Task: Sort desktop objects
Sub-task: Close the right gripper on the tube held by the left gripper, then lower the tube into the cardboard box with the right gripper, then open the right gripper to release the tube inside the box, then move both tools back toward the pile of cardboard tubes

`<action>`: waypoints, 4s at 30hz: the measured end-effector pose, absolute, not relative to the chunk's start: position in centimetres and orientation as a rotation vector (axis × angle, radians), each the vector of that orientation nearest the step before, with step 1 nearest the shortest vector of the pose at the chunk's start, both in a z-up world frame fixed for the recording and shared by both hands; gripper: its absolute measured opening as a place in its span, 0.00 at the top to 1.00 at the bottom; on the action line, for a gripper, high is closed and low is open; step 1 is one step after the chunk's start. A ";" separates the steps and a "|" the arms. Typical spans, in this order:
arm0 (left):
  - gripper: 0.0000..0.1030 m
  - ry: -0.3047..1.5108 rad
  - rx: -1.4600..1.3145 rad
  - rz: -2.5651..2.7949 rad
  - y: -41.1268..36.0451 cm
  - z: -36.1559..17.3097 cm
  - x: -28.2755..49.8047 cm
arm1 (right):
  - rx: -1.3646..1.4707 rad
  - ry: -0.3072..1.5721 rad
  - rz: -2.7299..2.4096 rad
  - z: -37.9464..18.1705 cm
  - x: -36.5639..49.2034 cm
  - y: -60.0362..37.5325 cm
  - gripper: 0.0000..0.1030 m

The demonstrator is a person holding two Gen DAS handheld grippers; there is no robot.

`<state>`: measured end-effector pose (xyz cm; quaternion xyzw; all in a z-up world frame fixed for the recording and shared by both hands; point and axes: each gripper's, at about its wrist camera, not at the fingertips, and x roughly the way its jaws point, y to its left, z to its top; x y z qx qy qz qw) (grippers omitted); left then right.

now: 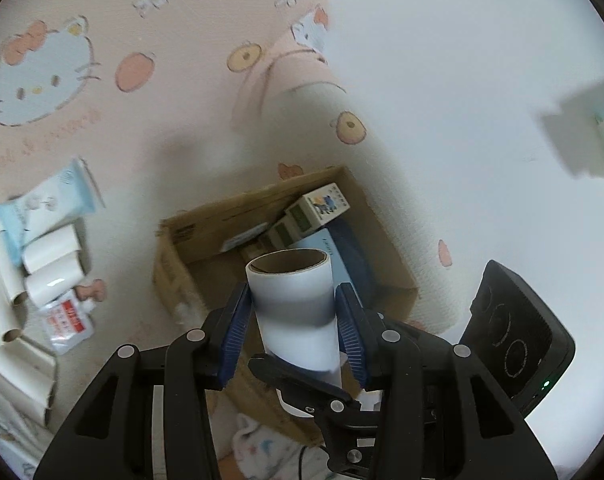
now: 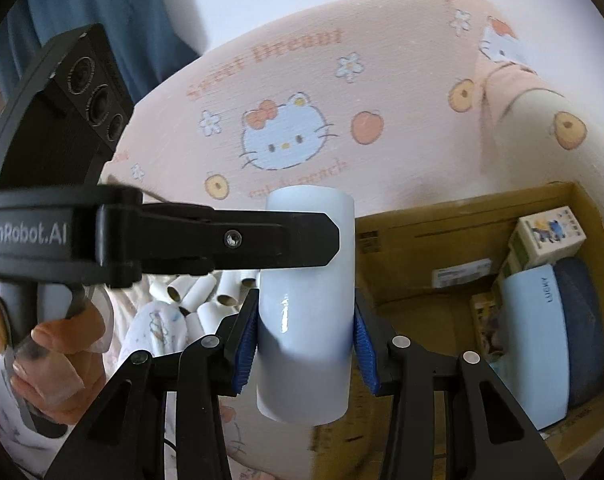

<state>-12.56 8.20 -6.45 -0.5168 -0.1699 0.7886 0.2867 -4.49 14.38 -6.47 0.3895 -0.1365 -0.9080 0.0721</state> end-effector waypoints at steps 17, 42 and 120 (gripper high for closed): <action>0.54 -0.356 -1.527 2.073 13.5 -8.7 -16.1 | 1.351 -0.210 -2.707 -7.8 -6.3 19.1 0.60; 1.00 -0.283 -1.704 2.046 12.7 -14.5 -19.9 | 1.798 -0.475 -2.395 -15.6 -14.0 21.4 0.61; 0.42 -0.318 -1.372 2.339 2.8 -8.4 -7.9 | 1.369 -0.048 -2.745 -5.4 -4.5 13.1 0.44</action>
